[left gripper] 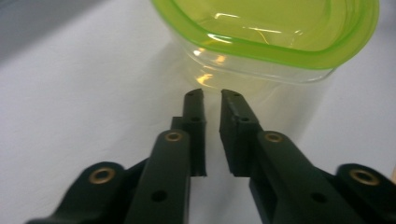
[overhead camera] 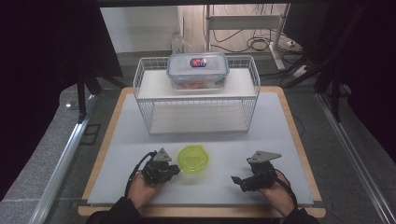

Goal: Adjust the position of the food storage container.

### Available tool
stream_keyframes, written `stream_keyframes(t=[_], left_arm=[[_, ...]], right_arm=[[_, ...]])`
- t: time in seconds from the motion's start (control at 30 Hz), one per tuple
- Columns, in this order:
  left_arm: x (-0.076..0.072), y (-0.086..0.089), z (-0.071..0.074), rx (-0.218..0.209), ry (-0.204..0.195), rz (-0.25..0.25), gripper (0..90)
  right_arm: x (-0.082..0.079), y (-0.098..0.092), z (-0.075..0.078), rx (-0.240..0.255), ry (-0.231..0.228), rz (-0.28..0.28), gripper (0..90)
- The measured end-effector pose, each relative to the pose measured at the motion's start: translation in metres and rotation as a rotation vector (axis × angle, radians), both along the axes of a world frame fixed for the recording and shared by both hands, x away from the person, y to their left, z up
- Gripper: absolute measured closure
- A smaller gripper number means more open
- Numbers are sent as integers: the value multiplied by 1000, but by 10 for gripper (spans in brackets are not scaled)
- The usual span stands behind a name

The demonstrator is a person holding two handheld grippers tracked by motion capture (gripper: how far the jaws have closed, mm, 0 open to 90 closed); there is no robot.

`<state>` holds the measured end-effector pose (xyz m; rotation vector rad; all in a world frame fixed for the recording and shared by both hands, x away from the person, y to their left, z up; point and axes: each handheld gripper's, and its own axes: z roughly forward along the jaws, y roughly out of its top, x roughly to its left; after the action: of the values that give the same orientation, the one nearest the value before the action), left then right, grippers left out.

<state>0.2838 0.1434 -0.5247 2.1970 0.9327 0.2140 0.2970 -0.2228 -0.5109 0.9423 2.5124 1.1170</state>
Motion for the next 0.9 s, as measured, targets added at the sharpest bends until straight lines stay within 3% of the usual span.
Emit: stream_keyframes(t=[0.17,0.27,0.4,0.57,0.9], left_arm=[[-9,9,5,38,-56,23,639],[-14,14,7,32,-77,44,532],[-27,23,10,-13,-111,76,400],[-39,30,12,-56,-134,76,235],[-51,49,12,-107,-163,109,82]], right_arm=[[0,0,1,2,-2,1,50],[0,0,1,7,-5,1,50],[-1,0,2,10,-10,4,49],[-1,0,2,13,-14,7,48],[-1,0,3,19,-14,10,47]])
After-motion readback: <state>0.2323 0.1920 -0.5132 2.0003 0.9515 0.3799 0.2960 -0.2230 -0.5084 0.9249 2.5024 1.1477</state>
